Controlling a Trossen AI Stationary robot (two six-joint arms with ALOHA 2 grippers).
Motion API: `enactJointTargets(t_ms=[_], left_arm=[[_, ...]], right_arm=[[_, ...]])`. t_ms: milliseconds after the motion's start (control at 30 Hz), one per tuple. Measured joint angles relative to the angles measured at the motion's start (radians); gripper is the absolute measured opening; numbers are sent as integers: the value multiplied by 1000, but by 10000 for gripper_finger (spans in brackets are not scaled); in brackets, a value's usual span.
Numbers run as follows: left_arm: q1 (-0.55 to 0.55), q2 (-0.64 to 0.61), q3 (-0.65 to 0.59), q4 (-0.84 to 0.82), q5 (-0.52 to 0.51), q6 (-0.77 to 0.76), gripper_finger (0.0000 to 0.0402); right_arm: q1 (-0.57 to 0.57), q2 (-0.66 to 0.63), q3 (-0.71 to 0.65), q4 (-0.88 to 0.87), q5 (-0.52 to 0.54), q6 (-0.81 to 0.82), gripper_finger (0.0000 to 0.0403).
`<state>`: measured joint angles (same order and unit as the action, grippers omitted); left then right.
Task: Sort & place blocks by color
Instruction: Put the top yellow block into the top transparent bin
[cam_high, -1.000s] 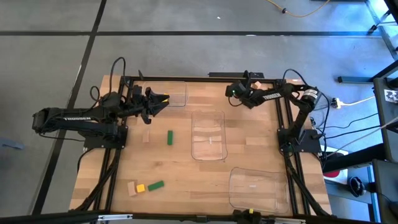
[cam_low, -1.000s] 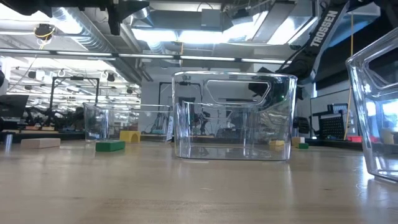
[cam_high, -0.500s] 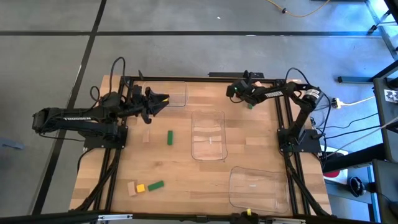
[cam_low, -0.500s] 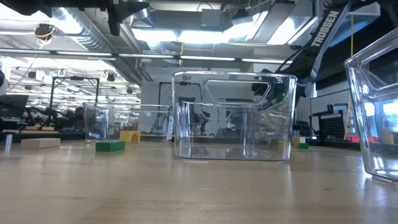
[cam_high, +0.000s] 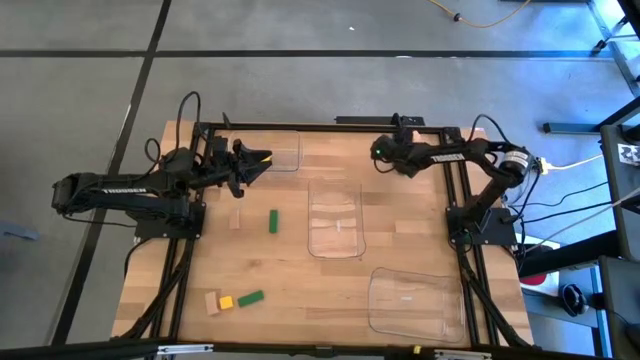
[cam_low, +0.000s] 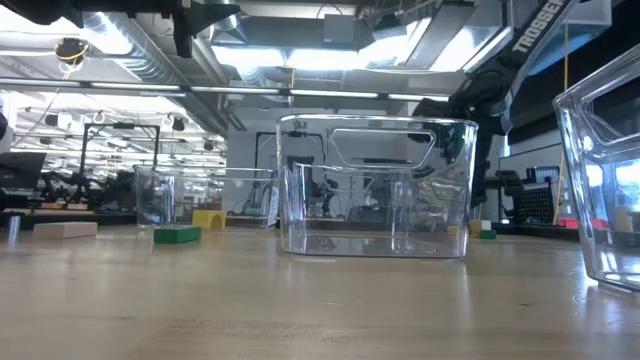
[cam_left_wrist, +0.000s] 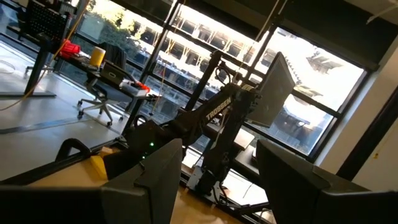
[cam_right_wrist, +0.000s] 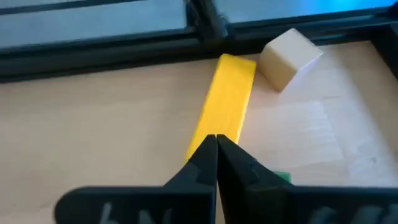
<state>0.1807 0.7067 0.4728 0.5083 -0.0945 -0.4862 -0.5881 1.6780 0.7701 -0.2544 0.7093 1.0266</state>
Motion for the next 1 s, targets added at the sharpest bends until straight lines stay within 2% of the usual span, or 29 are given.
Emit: enactJointTargets(t_ms=[167, 367, 567, 833, 933, 1000], left_arm=[[0, 0, 0, 0, -1, 0, 199], [0, 0, 0, 0, -1, 2, 199], [0, 0, 0, 0, -1, 2, 199], [0, 0, 0, -1, 0, 2, 199], [0, 0, 0, -1, 0, 1, 199], [0, 0, 0, -1, 1, 1, 199]], right_arm=[[-38, 23, -4, 105, -7, -87, 0], [-83, 50, -5, 98, -86, -96, 0], [-82, 58, -2, 122, -148, -142, 0], [59, 56, 2, 144, -300, -253, 0], [137, 46, 4, 104, -369, -292, 0], [192, 33, 4, 48, -374, -300, 0]])
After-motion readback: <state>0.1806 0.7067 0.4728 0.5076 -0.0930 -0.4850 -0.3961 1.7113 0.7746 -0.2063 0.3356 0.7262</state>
